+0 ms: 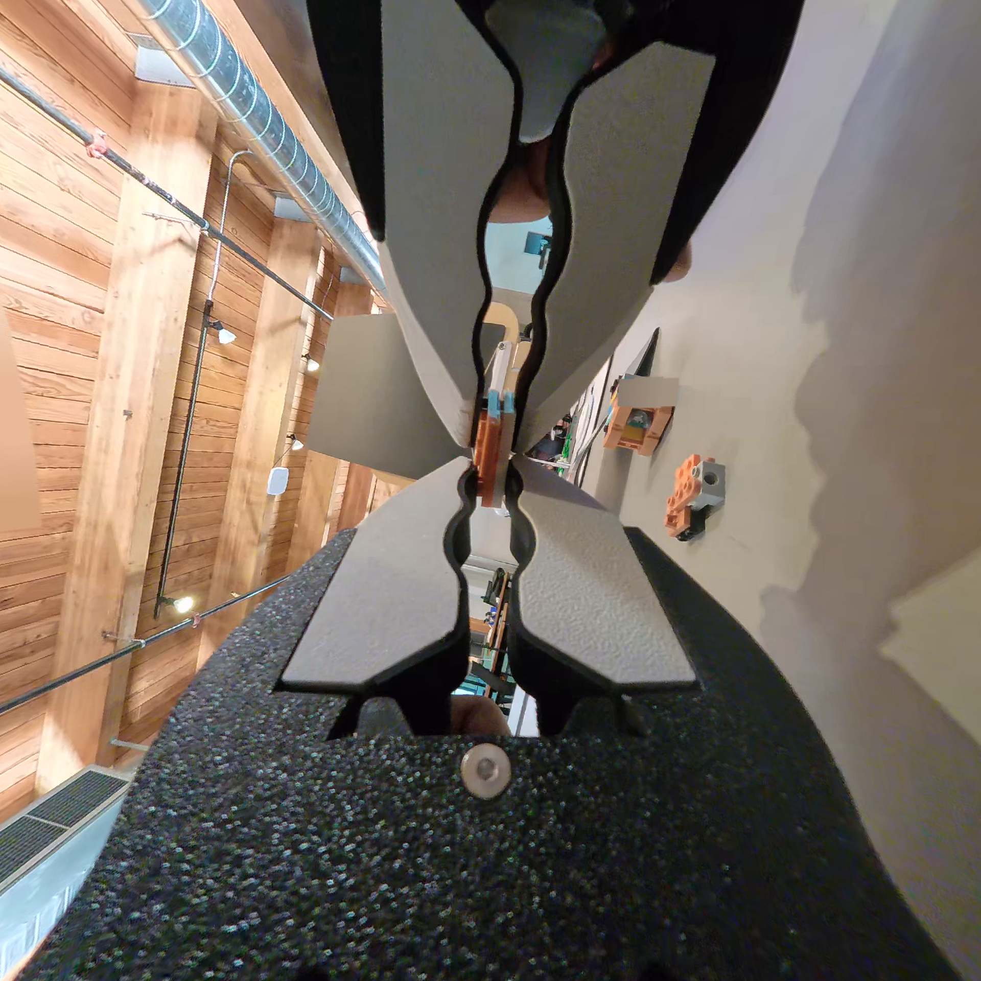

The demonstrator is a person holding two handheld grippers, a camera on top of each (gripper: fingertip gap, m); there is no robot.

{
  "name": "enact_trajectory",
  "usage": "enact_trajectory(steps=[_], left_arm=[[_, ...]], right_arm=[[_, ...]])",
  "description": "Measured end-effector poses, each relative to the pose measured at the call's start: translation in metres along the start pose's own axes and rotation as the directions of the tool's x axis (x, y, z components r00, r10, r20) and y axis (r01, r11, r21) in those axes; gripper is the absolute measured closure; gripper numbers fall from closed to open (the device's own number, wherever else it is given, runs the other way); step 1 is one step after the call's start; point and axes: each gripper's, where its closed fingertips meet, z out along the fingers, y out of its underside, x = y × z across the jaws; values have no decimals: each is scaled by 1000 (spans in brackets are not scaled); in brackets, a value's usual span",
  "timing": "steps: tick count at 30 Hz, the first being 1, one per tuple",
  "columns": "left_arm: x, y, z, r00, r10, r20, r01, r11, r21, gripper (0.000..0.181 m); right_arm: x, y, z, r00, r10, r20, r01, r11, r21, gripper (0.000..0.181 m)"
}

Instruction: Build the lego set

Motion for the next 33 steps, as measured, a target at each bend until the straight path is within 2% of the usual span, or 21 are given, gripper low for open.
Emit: enact_trajectory(steps=[17, 21, 24, 27, 30, 33], left_arm=[[4, -2, 0, 1000, 8, -24, -8, 1000, 8, 173], [8, 0, 2, 999, -12, -51, 12, 1000, 0, 173], [14, 3, 5, 993, -61, -102, 61, 998, -6, 172], [20, 7, 7, 980, -120, -157, 118, 993, -18, 169], [26, 15, 7, 967, -151, -207, 144, 988, -46, 162], [28, 20, 5, 941, -225, -252, 218, 974, -58, 154]], right_arm=[[-2, 1, -1, 997, 64, 51, -64, 998, -2, 173], [-5, 3, 1, 990, 120, 72, -118, 993, -30, 174], [-10, 7, 2, 971, 217, 104, -214, 976, -36, 174], [-15, 13, 5, 893, 422, 159, -419, 906, -52, 173], [-22, 26, 9, 733, 643, 222, -635, 764, -116, 173], [-33, 33, 12, 559, 779, 284, -764, 617, -188, 173]])
